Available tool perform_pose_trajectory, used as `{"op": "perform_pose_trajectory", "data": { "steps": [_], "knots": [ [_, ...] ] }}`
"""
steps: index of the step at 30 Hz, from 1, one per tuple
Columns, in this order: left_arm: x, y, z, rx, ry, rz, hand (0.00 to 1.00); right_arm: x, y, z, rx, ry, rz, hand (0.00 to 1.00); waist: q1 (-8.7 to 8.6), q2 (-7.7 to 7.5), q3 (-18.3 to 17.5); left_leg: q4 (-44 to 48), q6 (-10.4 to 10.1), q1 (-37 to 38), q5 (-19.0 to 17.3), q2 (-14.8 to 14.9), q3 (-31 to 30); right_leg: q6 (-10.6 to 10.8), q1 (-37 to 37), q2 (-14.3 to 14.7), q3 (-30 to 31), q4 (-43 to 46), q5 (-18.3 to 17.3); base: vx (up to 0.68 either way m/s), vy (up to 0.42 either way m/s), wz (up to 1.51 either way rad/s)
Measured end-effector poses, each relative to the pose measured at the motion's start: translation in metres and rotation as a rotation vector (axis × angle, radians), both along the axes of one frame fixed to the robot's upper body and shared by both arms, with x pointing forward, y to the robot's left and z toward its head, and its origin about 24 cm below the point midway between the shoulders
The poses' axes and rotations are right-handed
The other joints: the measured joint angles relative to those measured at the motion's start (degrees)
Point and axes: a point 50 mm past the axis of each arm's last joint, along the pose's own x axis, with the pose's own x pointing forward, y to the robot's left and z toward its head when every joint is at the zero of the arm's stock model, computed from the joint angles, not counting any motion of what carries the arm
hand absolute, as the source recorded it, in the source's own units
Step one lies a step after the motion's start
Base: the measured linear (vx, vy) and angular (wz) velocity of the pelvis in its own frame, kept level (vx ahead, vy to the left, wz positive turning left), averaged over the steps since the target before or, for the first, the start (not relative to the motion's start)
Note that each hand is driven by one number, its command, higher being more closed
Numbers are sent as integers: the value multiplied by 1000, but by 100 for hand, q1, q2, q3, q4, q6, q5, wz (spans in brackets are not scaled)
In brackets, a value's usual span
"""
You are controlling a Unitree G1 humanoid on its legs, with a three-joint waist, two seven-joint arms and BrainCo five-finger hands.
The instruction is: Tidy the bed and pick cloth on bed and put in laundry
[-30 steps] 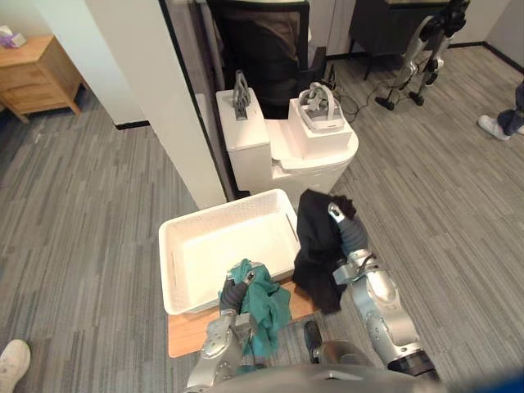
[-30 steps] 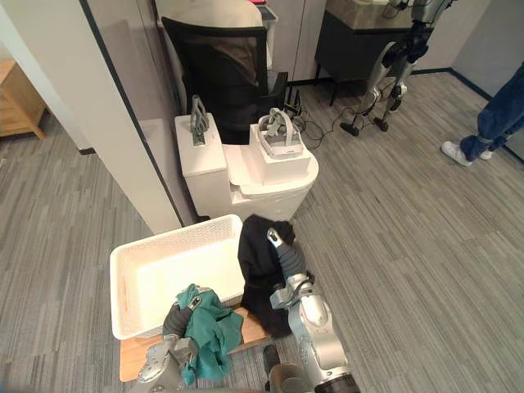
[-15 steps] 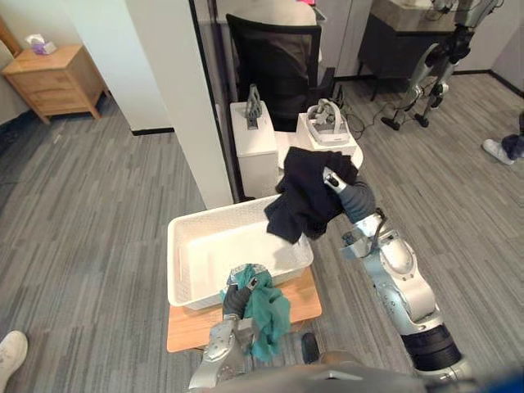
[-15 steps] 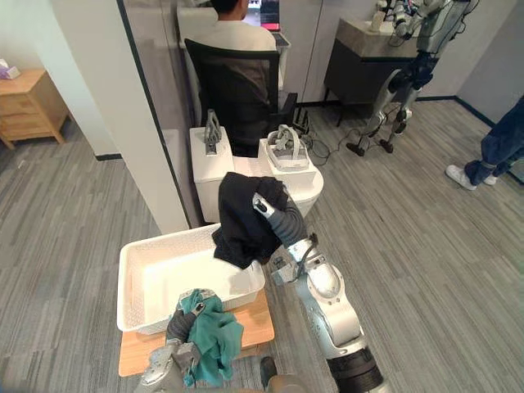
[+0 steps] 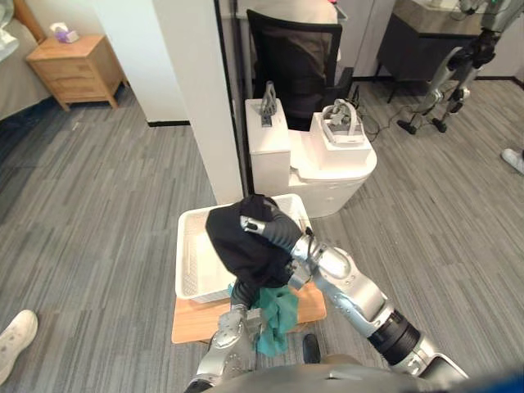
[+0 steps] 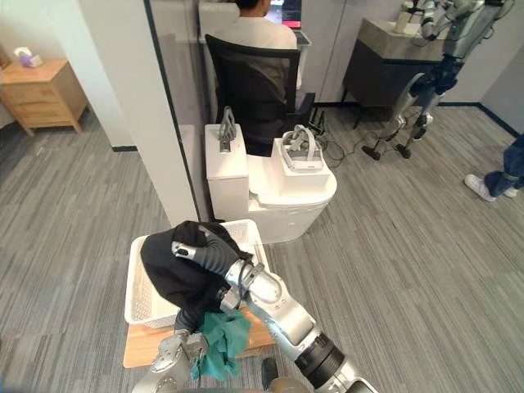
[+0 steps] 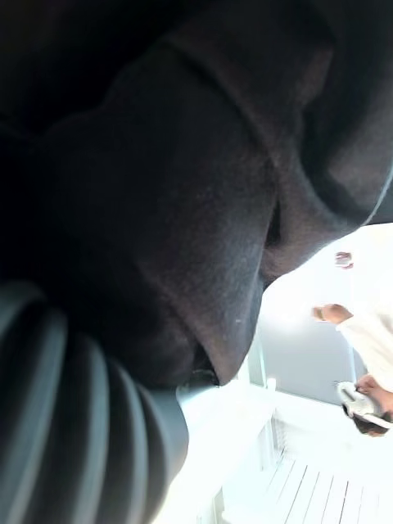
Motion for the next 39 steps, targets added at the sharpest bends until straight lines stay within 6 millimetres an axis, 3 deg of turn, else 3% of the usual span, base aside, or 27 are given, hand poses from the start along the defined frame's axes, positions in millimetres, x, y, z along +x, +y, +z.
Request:
{"op": "perform_pose_trajectory", "data": {
  "steps": [8,12,15,19,26,27,31,39],
  "knots": [
    [-8,-3,-5,-11,49,-30,100,-9,23,-14,-81,44,-35,100,135,-15,-32,-15,-13,-54,40,-10,-109,-9,13,-29,-142,-41,7,-11,-6,9],
    [-7,-4,-3,-18,53,-41,100,-7,38,-44,-294,46,-41,100,216,7,-27,-3,-44,-260,52,-18,-122,-29,-145,-48,-196,-91,84,-17,-4,3],
    [2,-7,1,-19,31,-55,100,5,38,-51,-413,-17,-77,100,276,58,92,12,-57,-511,116,-46,-126,-21,-352,-109,-312,-88,138,-51,-7,17],
    [19,-12,13,-30,-37,-74,100,30,41,-29,-561,-273,-132,100,303,238,614,125,-10,-840,180,-103,-146,6,-577,-207,-409,-74,241,-61,20,15],
    [36,-17,27,-49,-119,-130,100,89,26,9,-796,-511,-311,100,453,291,1097,298,40,-1248,262,-108,-362,10,-819,-239,-634,-42,288,-25,5,19],
    [38,-18,30,-55,-131,-138,100,101,20,19,-836,-548,-353,0,476,299,1152,314,37,-1343,298,-111,-392,22,-913,-248,-664,-23,306,47,17,19],
    [41,-18,34,-64,-166,-176,100,126,-7,43,-913,-622,-458,0,541,324,1362,344,14,-1367,348,-135,-432,70,-931,-280,-759,-24,344,27,16,9],
    [42,-19,38,-60,-208,-236,100,143,-43,39,-949,-488,-569,0,567,336,1372,427,36,-1423,331,-162,-377,105,-958,-314,-740,-30,440,-8,31,-1]
  ]
}}
